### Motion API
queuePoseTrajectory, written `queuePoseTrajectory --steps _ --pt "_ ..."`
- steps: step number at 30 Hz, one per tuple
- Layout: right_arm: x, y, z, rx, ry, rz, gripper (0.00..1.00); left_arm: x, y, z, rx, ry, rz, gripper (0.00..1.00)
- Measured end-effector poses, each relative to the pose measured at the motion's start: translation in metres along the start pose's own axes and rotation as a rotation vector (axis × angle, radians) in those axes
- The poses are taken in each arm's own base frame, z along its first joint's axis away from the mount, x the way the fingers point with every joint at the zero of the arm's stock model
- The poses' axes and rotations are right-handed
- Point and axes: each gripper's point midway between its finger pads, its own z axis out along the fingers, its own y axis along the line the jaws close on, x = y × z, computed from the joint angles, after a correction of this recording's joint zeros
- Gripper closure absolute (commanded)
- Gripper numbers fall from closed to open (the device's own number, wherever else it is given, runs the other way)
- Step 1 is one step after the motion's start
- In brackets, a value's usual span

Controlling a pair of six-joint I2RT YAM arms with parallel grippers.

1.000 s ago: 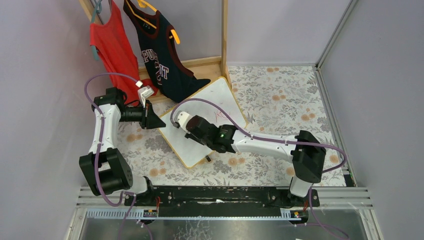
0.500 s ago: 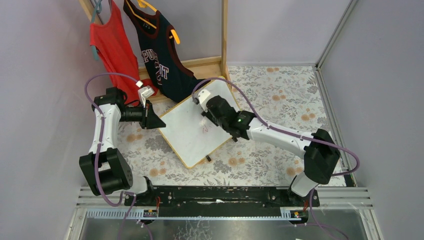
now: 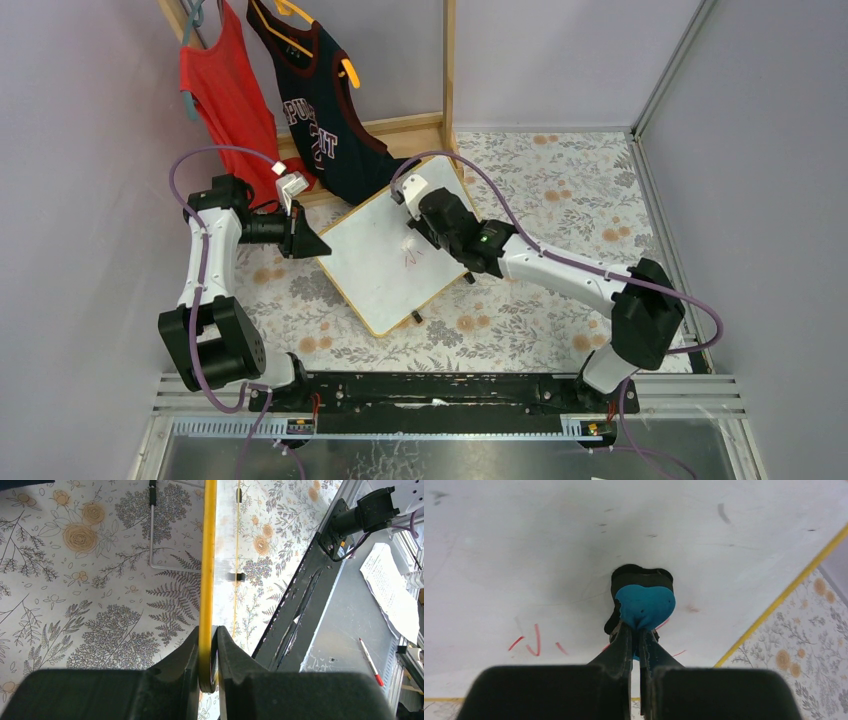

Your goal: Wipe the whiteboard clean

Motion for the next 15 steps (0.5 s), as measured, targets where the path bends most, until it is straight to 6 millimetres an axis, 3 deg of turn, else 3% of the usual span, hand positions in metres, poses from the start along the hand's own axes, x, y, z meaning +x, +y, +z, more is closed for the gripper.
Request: queuePoseTrajectory --steps 3,10,15 --pt "0.003 0.016 -0.004 -0.036 0.002 -0.018 1.0 0.0 0.0 0.0 0.0 0.001 -0.001 1.0" --pt "0.011 0.088 -0.024 -0.202 -0.006 -0.113 1.0 0.001 0.0 0.0 0.0 0.004 -0.006 1.0" --pt "0.025 0.1 -0.026 -0.231 0.015 -0.137 1.0 0.001 0.0 0.0 0.0 0.005 -0.006 1.0"
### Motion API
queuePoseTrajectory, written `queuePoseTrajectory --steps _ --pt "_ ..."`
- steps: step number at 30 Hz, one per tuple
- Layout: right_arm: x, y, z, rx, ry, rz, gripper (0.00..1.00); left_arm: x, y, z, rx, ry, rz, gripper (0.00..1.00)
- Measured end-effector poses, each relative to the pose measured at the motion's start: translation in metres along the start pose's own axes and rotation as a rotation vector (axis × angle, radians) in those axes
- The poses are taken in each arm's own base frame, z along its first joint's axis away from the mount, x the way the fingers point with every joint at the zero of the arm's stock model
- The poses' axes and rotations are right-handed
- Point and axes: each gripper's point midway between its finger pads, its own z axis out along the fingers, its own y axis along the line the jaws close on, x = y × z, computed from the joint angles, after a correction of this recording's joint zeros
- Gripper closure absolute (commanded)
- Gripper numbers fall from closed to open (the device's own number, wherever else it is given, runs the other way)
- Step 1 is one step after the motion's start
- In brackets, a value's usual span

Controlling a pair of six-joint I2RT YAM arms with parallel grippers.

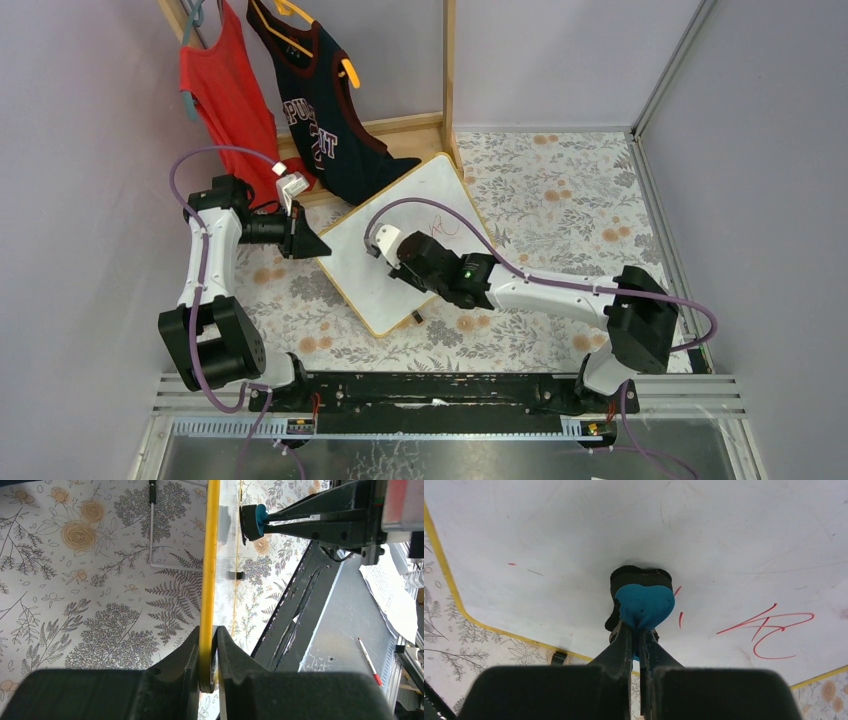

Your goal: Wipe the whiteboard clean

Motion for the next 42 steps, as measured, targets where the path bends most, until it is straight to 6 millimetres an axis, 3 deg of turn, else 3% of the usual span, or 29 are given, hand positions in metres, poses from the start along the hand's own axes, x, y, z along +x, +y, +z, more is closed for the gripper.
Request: queuePoseTrajectory --steps 5,11,18,23,31,39,42 --pt "0.017 -0.007 0.005 0.026 0.028 0.002 1.0 0.0 0.0 0.0 0.0 0.0 0.0 1.0" --pt "0.031 -0.03 0.011 0.069 0.041 0.039 1.0 0.0 0.0 0.0 0.0 0.002 -0.006 1.0" --pt "0.034 -0.091 0.0 0.194 0.026 0.116 1.0 0.001 0.0 0.0 -0.003 0.006 -0.007 1.0" --pt "0.032 -0.104 -0.003 0.229 0.016 0.131 1.0 0.002 0.0 0.0 -0.004 0.008 -0.007 1.0" --pt "0.025 -0.09 0.0 0.185 0.011 0.125 1.0 0.002 0.0 0.0 -0.004 0.008 -0.008 1.0" --pt "-0.002 -0.003 0.006 0.014 -0.015 0.009 1.0 0.002 0.0 0.0 -0.004 0.008 -0.007 1.0" --pt "0.004 0.01 0.008 -0.012 0.005 -0.008 1.0 0.002 0.0 0.0 -0.004 0.008 -0.007 1.0"
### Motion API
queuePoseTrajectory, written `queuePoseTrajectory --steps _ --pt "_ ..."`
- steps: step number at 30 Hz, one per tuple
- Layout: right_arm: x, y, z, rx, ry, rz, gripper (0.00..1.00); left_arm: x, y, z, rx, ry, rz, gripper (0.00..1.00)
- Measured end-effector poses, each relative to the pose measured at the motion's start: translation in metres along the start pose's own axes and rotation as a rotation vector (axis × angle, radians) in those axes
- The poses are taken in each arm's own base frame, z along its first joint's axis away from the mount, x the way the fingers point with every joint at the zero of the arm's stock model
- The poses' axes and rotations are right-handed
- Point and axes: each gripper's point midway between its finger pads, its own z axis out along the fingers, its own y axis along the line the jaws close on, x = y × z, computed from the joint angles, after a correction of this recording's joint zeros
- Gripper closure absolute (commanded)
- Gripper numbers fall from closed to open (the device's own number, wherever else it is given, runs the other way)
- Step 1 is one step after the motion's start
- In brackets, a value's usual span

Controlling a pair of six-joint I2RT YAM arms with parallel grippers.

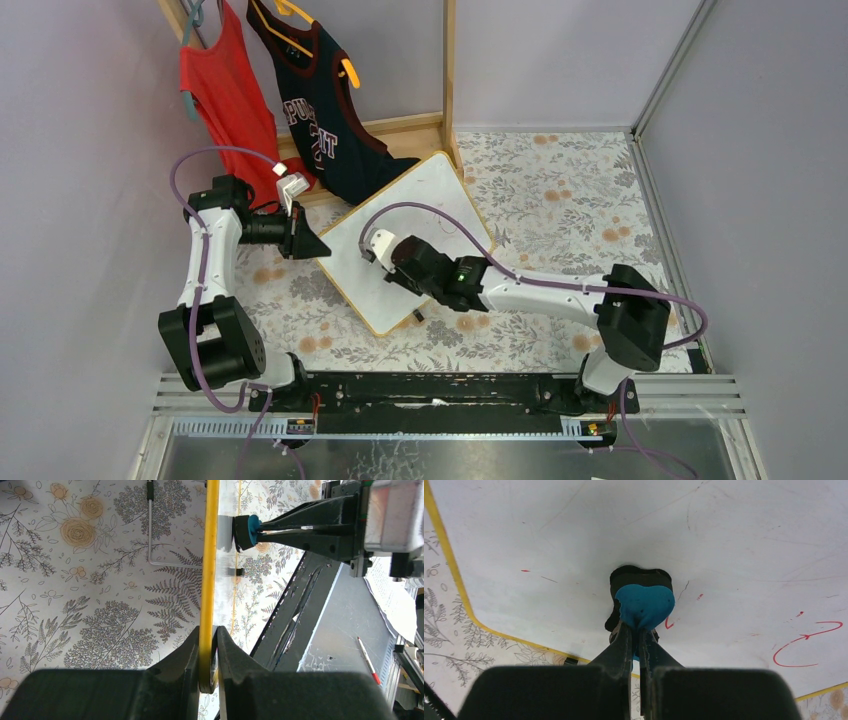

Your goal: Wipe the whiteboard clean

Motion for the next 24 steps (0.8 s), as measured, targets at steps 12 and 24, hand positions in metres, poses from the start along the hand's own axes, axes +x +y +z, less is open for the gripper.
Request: queuePoseTrajectory --steps 12,24 --pt "0.008 -0.05 0.003 0.08 0.012 0.085 1.0 0.0 0.0 0.0 0.001 0.0 -0.001 1.0" --pt "0.007 -0.108 -0.009 0.184 -0.019 0.178 1.0 0.001 0.0 0.0 -0.002 0.003 -0.001 1.0"
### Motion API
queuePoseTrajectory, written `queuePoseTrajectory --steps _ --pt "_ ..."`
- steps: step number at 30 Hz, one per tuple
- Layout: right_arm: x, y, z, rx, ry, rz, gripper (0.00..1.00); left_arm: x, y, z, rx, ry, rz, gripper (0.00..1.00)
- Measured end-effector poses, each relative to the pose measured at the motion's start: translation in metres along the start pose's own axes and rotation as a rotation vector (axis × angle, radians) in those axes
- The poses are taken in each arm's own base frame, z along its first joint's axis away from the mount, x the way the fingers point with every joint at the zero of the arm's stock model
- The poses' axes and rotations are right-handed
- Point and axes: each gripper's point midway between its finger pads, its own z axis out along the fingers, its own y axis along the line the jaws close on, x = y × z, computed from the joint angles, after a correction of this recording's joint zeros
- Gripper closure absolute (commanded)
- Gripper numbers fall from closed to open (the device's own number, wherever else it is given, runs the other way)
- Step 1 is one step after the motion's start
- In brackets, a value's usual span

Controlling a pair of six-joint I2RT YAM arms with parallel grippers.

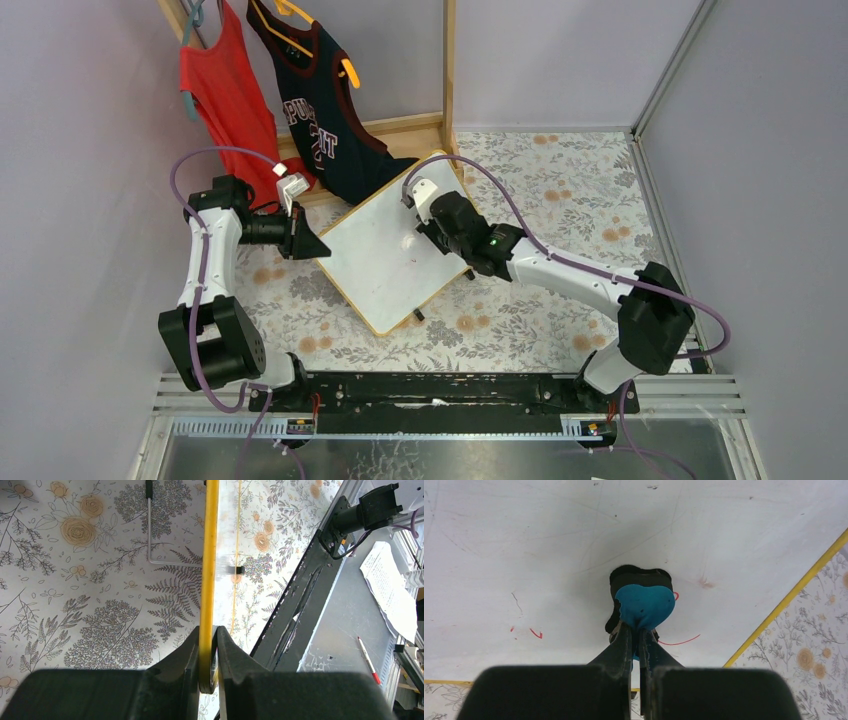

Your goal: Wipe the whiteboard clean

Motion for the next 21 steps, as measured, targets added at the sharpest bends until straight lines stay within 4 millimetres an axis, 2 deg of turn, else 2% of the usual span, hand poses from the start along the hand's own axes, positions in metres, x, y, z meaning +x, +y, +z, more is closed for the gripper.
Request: queuePoseTrajectory --steps 7,14,21 --pt "0.002 0.018 -0.001 -0.047 0.001 0.006 1.0 0.0 0.0 0.0 0.0 0.0 0.0 1.0" --pt "0.009 0.073 -0.004 -0.157 0.013 -0.06 1.0 0.0 0.0 0.0 0.0 0.001 -0.001 1.0" --pt "0.025 0.123 -0.008 -0.259 0.051 -0.134 1.0 0.0 0.0 0.0 -0.001 0.002 -0.001 1.0"
